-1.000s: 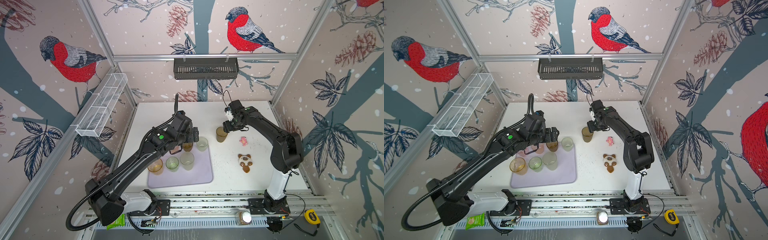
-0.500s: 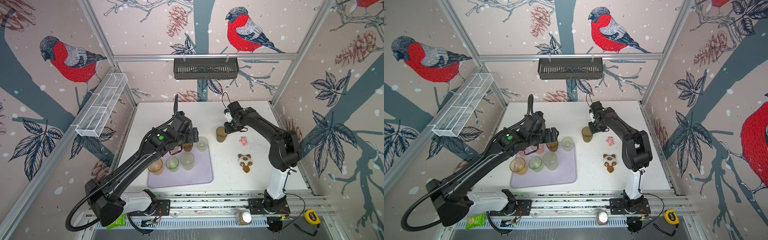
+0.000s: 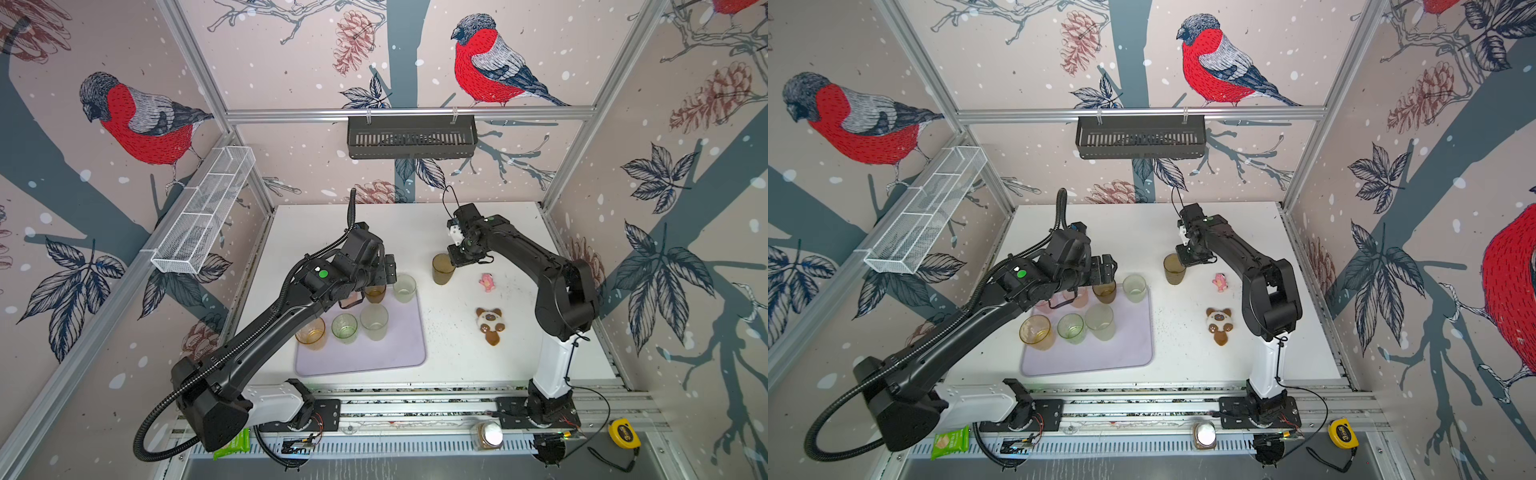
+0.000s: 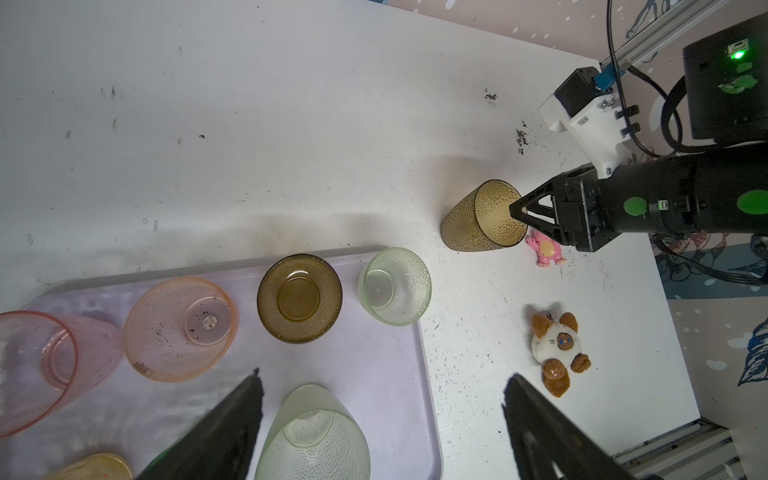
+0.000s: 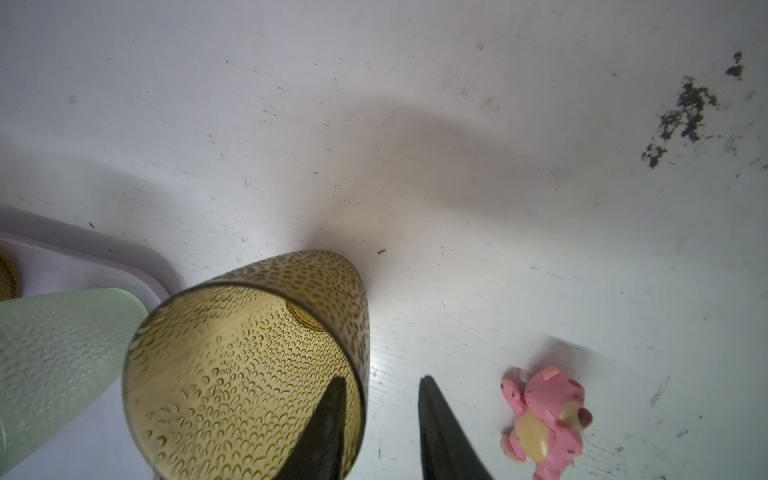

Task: Place the glasses into the tray
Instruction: 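Move the right gripper down to the tall amber glass rim and close it, then lift the tall amber glass with the right gripper and carry it toward the tray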

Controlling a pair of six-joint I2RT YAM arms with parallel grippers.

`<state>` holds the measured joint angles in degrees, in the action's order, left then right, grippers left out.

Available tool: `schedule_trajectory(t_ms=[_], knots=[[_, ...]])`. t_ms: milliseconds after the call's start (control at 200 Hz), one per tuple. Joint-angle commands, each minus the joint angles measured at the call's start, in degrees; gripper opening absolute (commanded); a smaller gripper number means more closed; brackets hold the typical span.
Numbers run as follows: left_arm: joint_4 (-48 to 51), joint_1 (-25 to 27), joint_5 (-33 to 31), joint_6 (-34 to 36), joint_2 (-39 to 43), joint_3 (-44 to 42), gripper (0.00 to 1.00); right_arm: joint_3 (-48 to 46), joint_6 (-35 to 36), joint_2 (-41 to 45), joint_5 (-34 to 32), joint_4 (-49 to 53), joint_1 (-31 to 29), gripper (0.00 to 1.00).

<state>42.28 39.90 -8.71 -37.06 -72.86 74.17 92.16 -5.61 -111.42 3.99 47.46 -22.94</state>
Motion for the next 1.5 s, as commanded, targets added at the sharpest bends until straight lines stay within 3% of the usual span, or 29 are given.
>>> schedule_trajectory(t_ms=[0,751,1496], knots=[[-2.06,-0.26,0.54,0.63,-0.17,0.34,0.91,0.47,1.01,-0.34,-0.78,-0.09,-0.02,0.30],[-2.43,-1.05,0.89,0.90,-0.81,0.44,0.91,1.53,1.73,-1.23,-1.00,0.25,-0.08,0.12],[-2.36,-1.60,0.75,0.80,-0.37,-0.35,0.91,1.44,2.01,0.85,-1.66,0.96,-0.26,0.02]])
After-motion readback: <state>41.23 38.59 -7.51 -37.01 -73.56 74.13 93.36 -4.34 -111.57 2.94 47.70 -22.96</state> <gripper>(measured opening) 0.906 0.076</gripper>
